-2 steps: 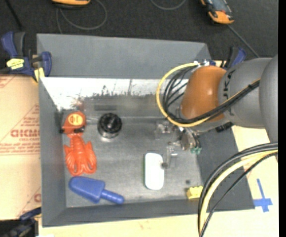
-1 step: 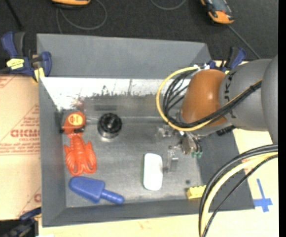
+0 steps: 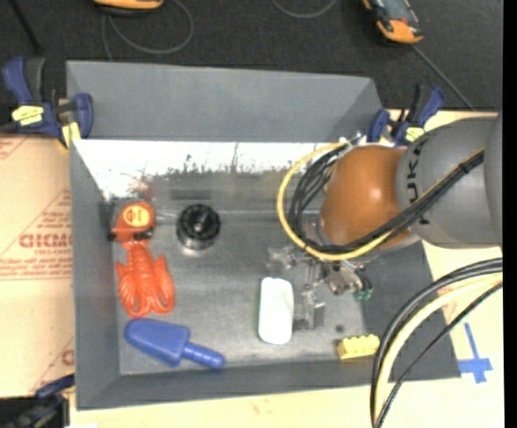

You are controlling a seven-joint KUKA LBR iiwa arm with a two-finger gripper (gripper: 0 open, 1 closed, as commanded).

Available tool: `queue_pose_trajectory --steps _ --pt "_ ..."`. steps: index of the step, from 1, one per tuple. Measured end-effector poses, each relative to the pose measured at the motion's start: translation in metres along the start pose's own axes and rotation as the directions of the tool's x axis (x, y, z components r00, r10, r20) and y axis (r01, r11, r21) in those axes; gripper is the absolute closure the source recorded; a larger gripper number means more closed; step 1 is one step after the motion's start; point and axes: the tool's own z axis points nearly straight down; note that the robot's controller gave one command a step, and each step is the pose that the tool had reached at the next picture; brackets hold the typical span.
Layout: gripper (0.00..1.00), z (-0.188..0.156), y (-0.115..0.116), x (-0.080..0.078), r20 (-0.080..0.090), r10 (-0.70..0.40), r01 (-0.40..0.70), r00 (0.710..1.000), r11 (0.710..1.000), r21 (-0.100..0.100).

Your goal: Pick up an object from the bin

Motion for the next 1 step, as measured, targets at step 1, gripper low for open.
queue_pose_trajectory --steps 1 --pt "0.0 0.0068 0.0136 -0.0073 -0.002 -0.043 0.043 0.999 0.999 0.0"
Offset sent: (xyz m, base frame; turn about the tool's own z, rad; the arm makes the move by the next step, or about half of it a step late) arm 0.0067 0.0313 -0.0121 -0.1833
